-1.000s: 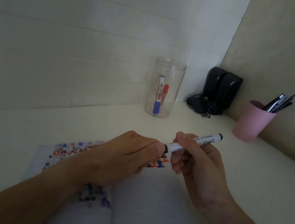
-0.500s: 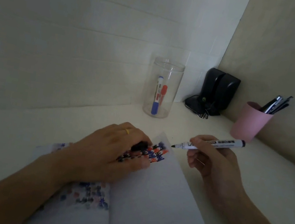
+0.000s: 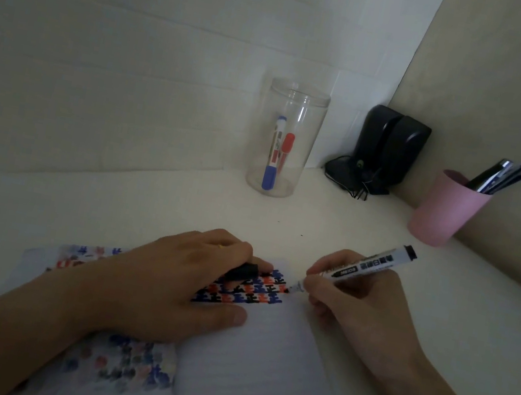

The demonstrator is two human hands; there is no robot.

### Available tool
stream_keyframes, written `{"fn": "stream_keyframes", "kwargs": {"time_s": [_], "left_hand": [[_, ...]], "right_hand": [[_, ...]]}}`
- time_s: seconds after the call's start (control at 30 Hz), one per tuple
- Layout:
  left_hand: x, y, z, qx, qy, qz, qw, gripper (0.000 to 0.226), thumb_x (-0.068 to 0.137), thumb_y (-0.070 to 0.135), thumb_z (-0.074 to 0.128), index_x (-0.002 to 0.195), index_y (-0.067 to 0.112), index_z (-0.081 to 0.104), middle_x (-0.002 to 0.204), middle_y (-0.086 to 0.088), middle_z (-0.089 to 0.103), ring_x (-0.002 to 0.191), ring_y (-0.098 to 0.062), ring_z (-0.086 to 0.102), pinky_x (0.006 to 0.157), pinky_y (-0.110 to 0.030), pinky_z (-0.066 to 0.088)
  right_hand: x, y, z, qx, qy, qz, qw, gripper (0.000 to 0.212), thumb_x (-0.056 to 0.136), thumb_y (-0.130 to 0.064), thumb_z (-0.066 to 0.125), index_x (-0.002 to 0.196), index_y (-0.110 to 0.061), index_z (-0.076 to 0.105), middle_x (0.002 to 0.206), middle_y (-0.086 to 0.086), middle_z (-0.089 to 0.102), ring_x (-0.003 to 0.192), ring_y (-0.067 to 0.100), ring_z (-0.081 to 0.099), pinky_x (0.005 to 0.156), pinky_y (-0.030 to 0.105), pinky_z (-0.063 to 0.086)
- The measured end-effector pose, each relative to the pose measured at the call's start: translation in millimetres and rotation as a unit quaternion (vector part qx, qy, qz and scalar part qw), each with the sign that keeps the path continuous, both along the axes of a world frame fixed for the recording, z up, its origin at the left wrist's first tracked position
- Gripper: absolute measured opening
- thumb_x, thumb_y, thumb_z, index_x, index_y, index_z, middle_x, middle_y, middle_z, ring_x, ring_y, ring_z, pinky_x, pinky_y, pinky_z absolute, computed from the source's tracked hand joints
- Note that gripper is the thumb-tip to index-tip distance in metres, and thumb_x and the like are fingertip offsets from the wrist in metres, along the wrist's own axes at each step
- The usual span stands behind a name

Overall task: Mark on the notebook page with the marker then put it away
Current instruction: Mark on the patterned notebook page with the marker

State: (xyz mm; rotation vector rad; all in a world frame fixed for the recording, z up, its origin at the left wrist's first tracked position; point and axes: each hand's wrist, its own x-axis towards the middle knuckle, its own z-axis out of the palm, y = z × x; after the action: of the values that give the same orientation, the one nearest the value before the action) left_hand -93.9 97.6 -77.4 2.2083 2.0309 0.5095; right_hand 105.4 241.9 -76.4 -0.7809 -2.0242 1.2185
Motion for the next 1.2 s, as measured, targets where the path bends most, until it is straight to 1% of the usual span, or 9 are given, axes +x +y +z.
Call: {"fn": "stream_keyframes", "kwargs": {"time_s": [0.2, 0.37, 0.5, 0.73, 0.8, 0.9, 0.93, 1.07, 1.2], "left_hand": [[-1.4, 0.0, -2.0, 0.000, -0.011, -0.003, 1.000, 0.052, 0.092, 0.067, 0.046, 0.138, 0.043, 0.041, 0.130, 0.026, 0.045, 0.115, 0.005, 0.048, 0.097, -0.023, 0.043], [-1.9, 0.2, -2.3, -0.004, -0.003, -0.001, 1.000, 0.052, 0.092, 0.067, 0.044, 0.135, 0.038, 0.044, 0.127, 0.022, 0.048, 0.112, 0.002, 0.051, 0.095, -0.028, 0.046], [-1.9, 0.4, -1.8, -0.004, -0.005, -0.004, 1.000, 0.055, 0.092, 0.067, 0.044, 0.139, 0.039, 0.042, 0.128, 0.022, 0.047, 0.113, 0.001, 0.051, 0.095, -0.029, 0.047], [-2.0, -0.5, -1.4, -0.003, -0.005, -0.006, 1.000, 0.055, 0.092, 0.066, 0.045, 0.141, 0.042, 0.039, 0.129, 0.023, 0.047, 0.115, 0.003, 0.049, 0.097, -0.029, 0.046], [-2.1, -0.3, -1.3, -0.001, -0.006, -0.008, 1.000, 0.056, 0.093, 0.066, 0.045, 0.143, 0.043, 0.038, 0.129, 0.022, 0.048, 0.116, 0.002, 0.050, 0.097, -0.029, 0.046], [-2.3, -0.5, -1.5, -0.002, -0.006, -0.009, 1.000, 0.056, 0.093, 0.066, 0.045, 0.143, 0.042, 0.038, 0.130, 0.022, 0.047, 0.116, 0.001, 0.050, 0.097, -0.030, 0.046], [-2.3, -0.7, -1.8, -0.003, -0.004, -0.008, 1.000, 0.056, 0.093, 0.066, 0.044, 0.143, 0.042, 0.038, 0.130, 0.022, 0.047, 0.116, 0.001, 0.050, 0.097, -0.030, 0.046], [-2.4, -0.4, -2.2, -0.002, 0.000, -0.006, 1.000, 0.055, 0.093, 0.066, 0.045, 0.142, 0.041, 0.039, 0.131, 0.022, 0.047, 0.115, 0.002, 0.049, 0.097, -0.030, 0.046], [-2.8, -0.5, -2.2, 0.000, -0.004, -0.009, 1.000, 0.055, 0.093, 0.065, 0.045, 0.143, 0.042, 0.039, 0.131, 0.023, 0.046, 0.116, 0.004, 0.049, 0.097, -0.029, 0.046]], "right_hand": [[0.3, -0.9, 0.2, 0.010, -0.003, -0.017, 1.000, 0.012, 0.079, -0.004, 0.075, 0.071, -0.011, 0.075, 0.062, 0.011, 0.073, 0.054, 0.020, 0.068, 0.056, 0.030, 0.061], [0.8, -2.1, 1.2, 0.005, -0.010, -0.003, 1.000, 0.012, 0.080, -0.002, 0.075, 0.072, -0.010, 0.075, 0.063, 0.012, 0.073, 0.054, 0.021, 0.068, 0.057, 0.033, 0.062], [0.9, -1.4, -0.2, 0.019, -0.023, -0.001, 1.000, 0.009, 0.080, -0.005, 0.077, 0.074, -0.011, 0.075, 0.065, 0.011, 0.075, 0.059, 0.028, 0.072, 0.059, 0.036, 0.063], [0.0, 1.2, -2.4, 0.012, -0.025, -0.017, 0.999, 0.013, 0.079, -0.003, 0.075, 0.070, -0.012, 0.074, 0.058, 0.006, 0.072, 0.051, 0.021, 0.067, 0.054, 0.029, 0.056], [0.5, 0.9, -1.7, 0.009, -0.019, -0.013, 1.000, 0.012, 0.079, -0.003, 0.075, 0.071, -0.011, 0.074, 0.060, 0.007, 0.072, 0.052, 0.024, 0.067, 0.054, 0.030, 0.057], [0.8, -0.1, -0.7, 0.013, -0.019, -0.006, 1.000, 0.011, 0.079, -0.003, 0.076, 0.072, -0.011, 0.074, 0.061, 0.011, 0.073, 0.057, 0.035, 0.069, 0.055, 0.034, 0.060], [0.7, 0.0, -0.9, 0.015, -0.024, -0.005, 1.000, 0.011, 0.079, -0.004, 0.076, 0.072, -0.012, 0.074, 0.062, 0.011, 0.073, 0.057, 0.034, 0.069, 0.056, 0.034, 0.061], [0.6, 1.2, -1.5, 0.020, -0.030, -0.006, 0.999, 0.014, 0.077, -0.005, 0.075, 0.068, -0.016, 0.074, 0.059, 0.004, 0.072, 0.054, 0.020, 0.066, 0.055, 0.035, 0.059], [0.5, 1.4, -1.9, 0.017, -0.022, -0.006, 1.000, 0.013, 0.077, -0.004, 0.075, 0.069, -0.014, 0.073, 0.058, 0.004, 0.071, 0.053, 0.019, 0.065, 0.055, 0.035, 0.058]]}}
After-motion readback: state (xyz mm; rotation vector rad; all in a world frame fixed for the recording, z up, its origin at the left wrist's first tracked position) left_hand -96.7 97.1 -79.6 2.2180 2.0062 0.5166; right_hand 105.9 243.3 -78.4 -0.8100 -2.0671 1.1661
